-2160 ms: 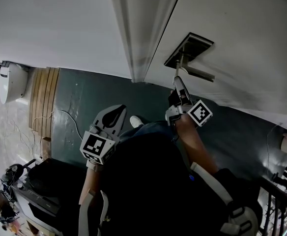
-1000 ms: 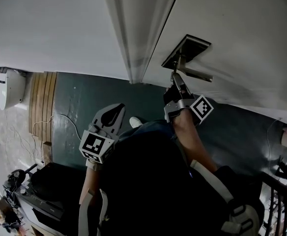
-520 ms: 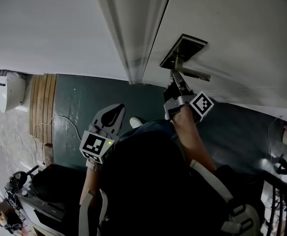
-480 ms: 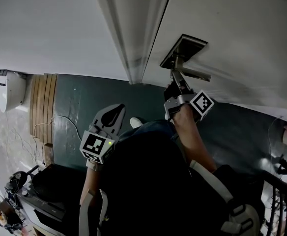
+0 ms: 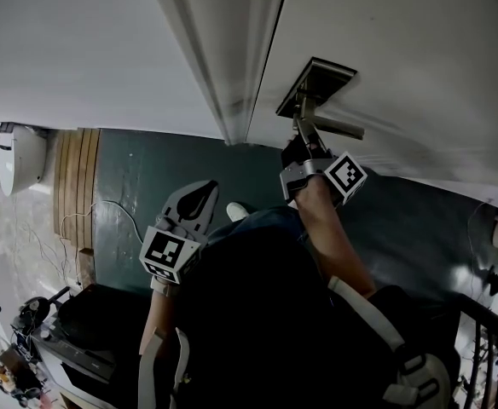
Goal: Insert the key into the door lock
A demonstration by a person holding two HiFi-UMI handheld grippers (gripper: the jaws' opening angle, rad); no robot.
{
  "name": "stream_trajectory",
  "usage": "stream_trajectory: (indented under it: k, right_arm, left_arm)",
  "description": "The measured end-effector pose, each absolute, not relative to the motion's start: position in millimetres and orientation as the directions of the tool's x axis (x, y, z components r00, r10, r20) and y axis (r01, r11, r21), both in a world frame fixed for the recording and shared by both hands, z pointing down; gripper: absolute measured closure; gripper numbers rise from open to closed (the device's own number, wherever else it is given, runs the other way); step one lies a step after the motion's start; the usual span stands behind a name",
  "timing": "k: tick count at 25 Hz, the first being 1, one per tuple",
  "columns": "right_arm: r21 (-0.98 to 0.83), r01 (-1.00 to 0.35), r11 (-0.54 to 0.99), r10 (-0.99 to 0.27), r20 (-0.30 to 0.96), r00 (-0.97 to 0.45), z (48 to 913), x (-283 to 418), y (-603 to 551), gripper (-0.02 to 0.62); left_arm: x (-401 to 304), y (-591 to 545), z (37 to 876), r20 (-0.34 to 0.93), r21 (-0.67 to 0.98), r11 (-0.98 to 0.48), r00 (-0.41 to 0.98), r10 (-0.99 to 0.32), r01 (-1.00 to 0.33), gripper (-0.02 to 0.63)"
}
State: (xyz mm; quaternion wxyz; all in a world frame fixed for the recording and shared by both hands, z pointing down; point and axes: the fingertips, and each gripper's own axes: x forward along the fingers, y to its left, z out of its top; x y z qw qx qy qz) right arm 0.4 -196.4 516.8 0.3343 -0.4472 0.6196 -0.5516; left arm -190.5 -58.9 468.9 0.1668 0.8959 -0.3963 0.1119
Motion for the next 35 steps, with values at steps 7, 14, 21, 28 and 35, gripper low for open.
stream_trajectory:
  k: [7, 14, 21, 28, 35]
  right_arm:
    - [-0.978, -0.208, 0.002, -0.922, 0.079, -0.379, 516.5, 0.9, -197.2, 0.561]
    - [-0.965, -0.26, 0.027, -0.895, 0.093, -0.437, 512.0, -2.5, -181.9, 0.557]
    - [-0.922, -0.382, 0.069, -0.854, 0.144, -0.501, 508.1, 10.9, -159.4, 0.555]
    - [-0.855, -0.509, 0.1, -0.843, 0.199, -0.5, 491.9, 42.0, -144.8, 0.557]
    - [-0.721, -0.667, 0.186, -0.842, 0.233, -0.487, 472.0, 82.3, -136.3, 0.563]
  left_arm:
    - [-176.5, -59.0, 468.2, 0.329, 0.213, -0.633, 0.665, -0.671, -0.744, 0.597]
    - [-159.5, -57.2, 463.5, 0.319, 0.226, -0.626, 0.664, -0.676, -0.746, 0.597]
    - [-129.9, -61.2, 459.2, 0.301, 0.247, -0.631, 0.678, -0.671, -0.735, 0.597]
    - [-98.0, -69.5, 448.6, 0.265, 0.271, -0.645, 0.7, -0.664, -0.714, 0.597]
    - [-69.3, -79.5, 446.2, 0.253, 0.29, -0.645, 0.707, -0.661, -0.707, 0.597]
